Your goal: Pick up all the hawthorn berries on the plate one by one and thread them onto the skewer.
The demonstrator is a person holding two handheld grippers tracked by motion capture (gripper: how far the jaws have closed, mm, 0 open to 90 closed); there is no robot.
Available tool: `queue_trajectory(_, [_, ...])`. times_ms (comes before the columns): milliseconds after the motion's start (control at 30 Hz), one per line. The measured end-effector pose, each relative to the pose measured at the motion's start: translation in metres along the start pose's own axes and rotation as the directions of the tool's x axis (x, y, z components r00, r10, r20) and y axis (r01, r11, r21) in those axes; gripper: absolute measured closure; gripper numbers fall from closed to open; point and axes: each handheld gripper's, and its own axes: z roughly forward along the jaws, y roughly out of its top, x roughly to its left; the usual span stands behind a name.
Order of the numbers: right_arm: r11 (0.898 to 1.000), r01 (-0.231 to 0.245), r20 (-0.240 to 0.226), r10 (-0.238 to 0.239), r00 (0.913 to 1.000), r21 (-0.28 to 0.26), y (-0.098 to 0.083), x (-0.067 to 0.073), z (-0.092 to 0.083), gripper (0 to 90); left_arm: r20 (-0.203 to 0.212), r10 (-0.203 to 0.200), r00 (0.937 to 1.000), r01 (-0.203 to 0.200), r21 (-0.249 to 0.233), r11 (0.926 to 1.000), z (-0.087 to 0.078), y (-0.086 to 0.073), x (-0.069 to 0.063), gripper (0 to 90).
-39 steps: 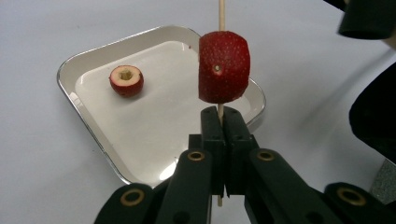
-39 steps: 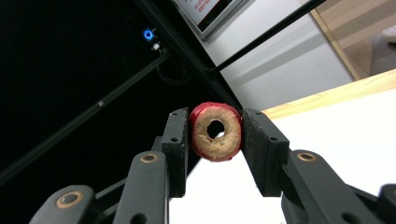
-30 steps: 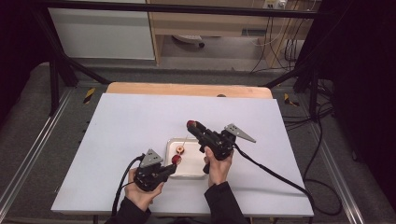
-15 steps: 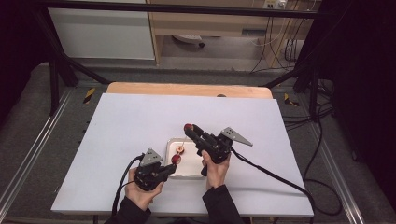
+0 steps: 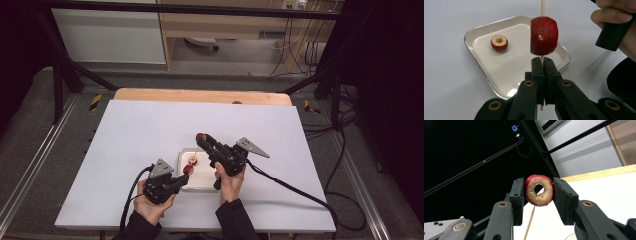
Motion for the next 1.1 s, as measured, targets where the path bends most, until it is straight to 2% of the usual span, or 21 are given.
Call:
queue_trajectory(167, [1.0, 0.002, -0.002, -0.002, 1.0, -0.001, -0.006, -0.001, 0.001, 62.8, 0.002, -0.047, 0.9989, 0.047, -0.016, 0.9988, -0.001, 0.002, -0.001, 88.8])
queue_trajectory(233, [1.0, 0.005, -0.007, -0.005, 1.0, -0.023, -0.009, 0.0, 0.002, 62.8, 0.004, -0.072, 0.9974, 0.072, -0.014, 0.9973, 0.001, 0.004, -0.005, 88.8])
queue_trajectory(367, [0.998, -0.007, 0.0, 0.007, 1.0, -0.059, -0.017, 0.002, 0.002, 62.9, -0.016, -0.096, 0.9953, 0.095, -0.015, 0.9953, 0.008, 0.004, -0.012, 88.8])
queue_trajectory(467, [0.997, -0.02, 0.009, 0.02, 0.9998, -0.069, -0.016, 0.004, 0.0, 63.0, -0.031, -0.106, 0.9939, 0.105, -0.033, 0.994, 0.01, 0.005, -0.015, 88.8])
queue_trajectory(567, [0.999, -0.04, 0.023, 0.041, 0.9989, -0.034, -0.012, 0.005, -0.001, 63.1, -0.057, -0.082, 0.9949, 0.081, -0.032, 0.9962, 0.008, 0.005, -0.017, 88.8])
queue_trajectory(600, [0.998, -0.056, 0.019, 0.057, 0.9982, -0.024, -0.011, 0.005, -0.002, 63.1, -0.054, -0.089, 0.9946, 0.087, -0.044, 0.9952, 0.007, 0.006, -0.017, 88.8])
queue_trajectory(633, [0.998, -0.061, 0.03, 0.062, 0.9977, -0.004, -0.01, 0.005, -0.001, 63.1, -0.049, -0.095, 0.9943, 0.093, -0.037, 0.995, 0.005, 0.007, -0.015, 88.8])
queue_trajectory(733, [0.997, -0.073, 0.029, 0.073, 0.9969, -0.001, -0.01, 0.006, -0.002, 63.2, -0.046, -0.089, 0.995, 0.087, -0.038, 0.9955, 0.007, 0.006, -0.011, 88.8])
queue_trajectory(800, [0.996, -0.087, 0.031, 0.087, 0.9957, 0.013, -0.01, 0.006, -0.002, 63.2, -0.043, -0.085, 0.9954, 0.083, -0.04, 0.9957, 0.012, 0.005, -0.013, 88.8])
queue_trajectory(900, [0.995, -0.092, 0.058, 0.09, 0.9943, 0.032, -0.01, 0.005, -0.002, 63.4, -0.053, -0.081, 0.9953, 0.078, -0.054, 0.9955, 0.014, 0.004, -0.015, 88.9])
queue_trajectory(967, [0.993, -0.117, 0.064, 0.115, 0.9913, 0.028, -0.007, 0.004, -0.002, 63.5, -0.032, -0.102, 0.9942, 0.1, -0.066, 0.9928, 0.013, 0.005, -0.016, 88.9])
queue_trajectory(1033, [0.988, -0.154, 0.063, 0.152, 0.9863, 0.018, -0.007, 0.004, -0.002, 63.6, -0.051, -0.086, 0.9949, 0.083, -0.063, 0.9945, 0.013, 0.007, -0.021, 88.9])
queue_trajectory(1100, [0.989, -0.148, 0.076, 0.146, 0.9863, 0.021, -0.008, 0.006, -0.003, 63.7, -0.036, -0.109, 0.9934, 0.107, -0.055, 0.9928, 0.017, 0.007, -0.019, 89.0])
